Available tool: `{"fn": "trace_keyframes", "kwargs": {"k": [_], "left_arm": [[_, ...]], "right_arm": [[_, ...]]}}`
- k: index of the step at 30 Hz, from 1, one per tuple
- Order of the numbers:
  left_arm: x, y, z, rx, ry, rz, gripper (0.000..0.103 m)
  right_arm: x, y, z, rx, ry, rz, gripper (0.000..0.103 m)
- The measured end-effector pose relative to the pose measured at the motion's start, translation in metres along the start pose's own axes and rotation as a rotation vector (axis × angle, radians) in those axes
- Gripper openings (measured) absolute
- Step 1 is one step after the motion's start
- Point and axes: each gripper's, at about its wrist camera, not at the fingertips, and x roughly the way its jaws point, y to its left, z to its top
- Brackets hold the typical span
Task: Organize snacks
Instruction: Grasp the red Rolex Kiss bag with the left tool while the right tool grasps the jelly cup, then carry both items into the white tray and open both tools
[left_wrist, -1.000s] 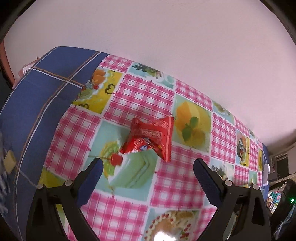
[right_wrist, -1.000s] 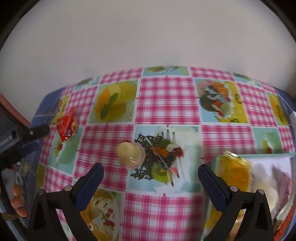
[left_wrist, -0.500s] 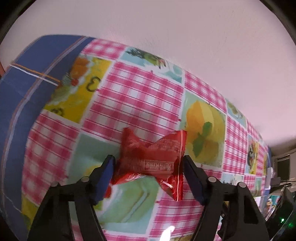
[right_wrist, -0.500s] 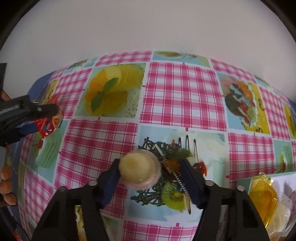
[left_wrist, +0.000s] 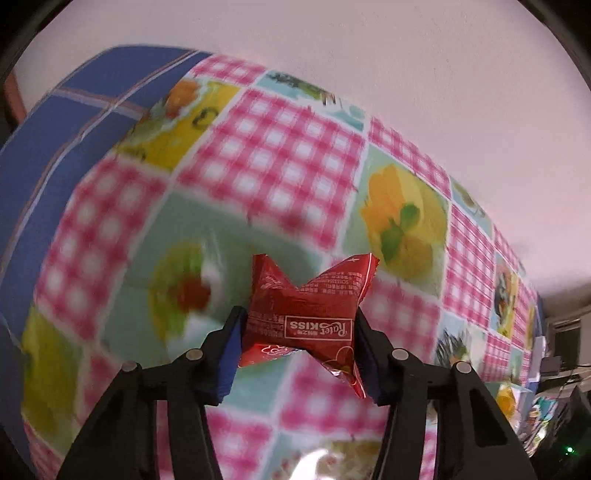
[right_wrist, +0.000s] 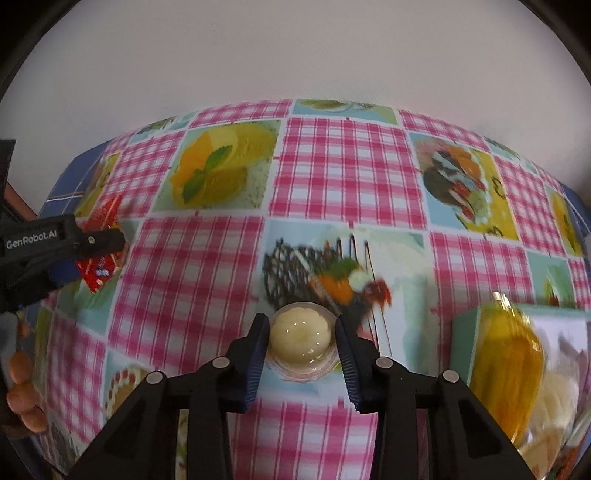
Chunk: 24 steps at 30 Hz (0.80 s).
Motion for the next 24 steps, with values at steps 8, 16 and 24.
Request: {"fn": "trace_keyframes", "kwargs": {"k": [8,16,24], "left_arm": [[-0.024,-0.013,-0.060,-0.114,0.024,-0.088,0.056],[-0.069,-0.053,-0.096,-0.116,-0.013,-0.127,0.056],[-0.092,-0.076,-0.141,-0.097,-0.022,-0.207,0.056]], "right_arm": [[-0.047,-0.012,-0.035,0.035,-0.012,0.038,0.039],[-0.085,-0.029,-0.066,0.100,-0.027,0.063,0.039],[-0.124,-0.054,-0.096,0.160,-0.065,0.066,0.039]]}}
